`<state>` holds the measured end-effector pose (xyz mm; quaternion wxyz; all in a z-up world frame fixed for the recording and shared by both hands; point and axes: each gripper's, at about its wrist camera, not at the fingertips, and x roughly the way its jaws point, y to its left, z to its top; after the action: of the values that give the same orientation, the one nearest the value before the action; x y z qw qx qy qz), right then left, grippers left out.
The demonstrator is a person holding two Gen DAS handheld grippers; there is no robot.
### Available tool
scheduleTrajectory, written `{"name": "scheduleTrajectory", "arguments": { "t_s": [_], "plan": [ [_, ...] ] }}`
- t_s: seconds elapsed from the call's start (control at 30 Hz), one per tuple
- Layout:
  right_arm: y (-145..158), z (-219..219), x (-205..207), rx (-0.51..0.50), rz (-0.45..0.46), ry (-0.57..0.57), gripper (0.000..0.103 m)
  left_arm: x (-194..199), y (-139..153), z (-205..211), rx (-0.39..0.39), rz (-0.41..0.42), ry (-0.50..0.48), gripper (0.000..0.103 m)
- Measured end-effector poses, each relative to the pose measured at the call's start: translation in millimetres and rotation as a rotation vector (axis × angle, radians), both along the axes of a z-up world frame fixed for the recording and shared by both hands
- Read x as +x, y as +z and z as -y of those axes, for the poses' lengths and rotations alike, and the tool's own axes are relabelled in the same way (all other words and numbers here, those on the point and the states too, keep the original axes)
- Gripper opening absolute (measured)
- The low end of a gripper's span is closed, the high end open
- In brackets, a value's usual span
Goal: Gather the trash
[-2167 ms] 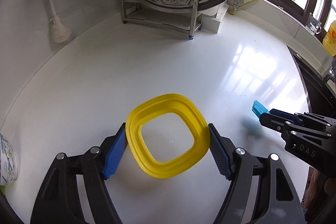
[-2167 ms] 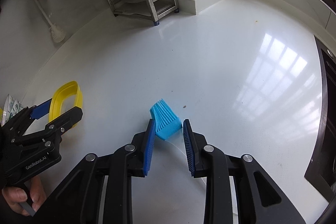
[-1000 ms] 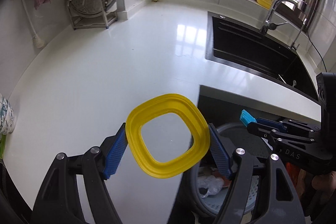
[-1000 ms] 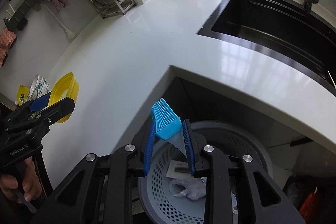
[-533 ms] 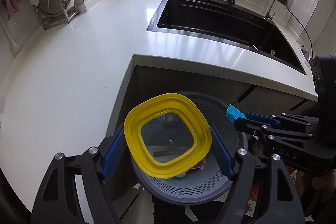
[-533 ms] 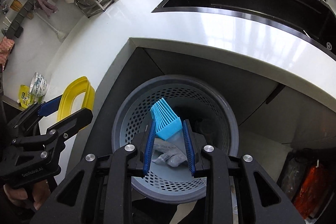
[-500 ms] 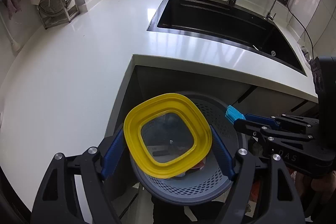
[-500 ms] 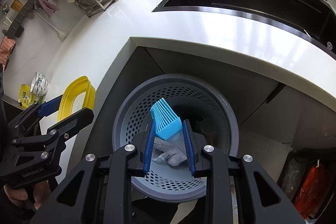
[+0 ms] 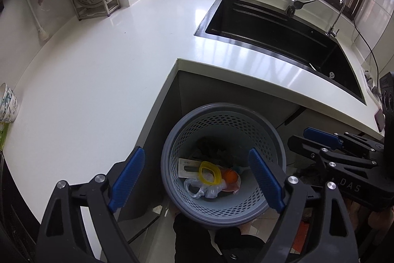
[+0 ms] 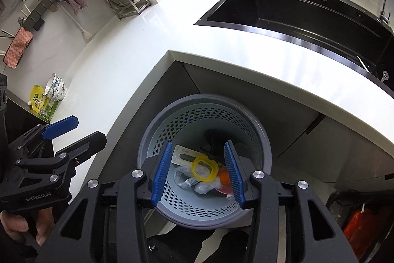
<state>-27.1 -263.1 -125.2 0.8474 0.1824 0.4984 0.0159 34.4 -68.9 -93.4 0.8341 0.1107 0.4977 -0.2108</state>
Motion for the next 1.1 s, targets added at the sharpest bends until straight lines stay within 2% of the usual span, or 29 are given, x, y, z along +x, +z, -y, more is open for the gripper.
{"name": "scheduleTrajectory", "arguments": {
  "t_s": [0.1, 0.2, 0.57, 0.93, 1.1],
  "plan": [
    [3.2, 0.8, -6.4, 0.01, -0.009, -0.001, 0.043, -3.6, 5.9, -3.8, -0.006, 0.002, 0.02, 0.085],
    [5.5, -0.7, -12.7, 0.007, -0.01, 0.007, 0.048, -6.2, 8.8, -4.8, -0.01, 0.003, 0.029, 0.087],
    [17.2, -11.3, -30.1, -0.036, -0.007, 0.041, 0.049, -21.1, 22.9, -7.3, 0.005, 0.034, 0.056, 0.087],
    [18.7, -14.3, -39.6, -0.029, -0.017, 0.041, 0.054, -31.8, 30.3, -19.3, 0.015, 0.056, 0.081, 0.096],
    [20.7, -16.7, -40.7, -0.03, -0.012, 0.042, 0.054, -33.4, 30.3, -22.1, 0.031, 0.057, 0.089, 0.097]
  ]
}}
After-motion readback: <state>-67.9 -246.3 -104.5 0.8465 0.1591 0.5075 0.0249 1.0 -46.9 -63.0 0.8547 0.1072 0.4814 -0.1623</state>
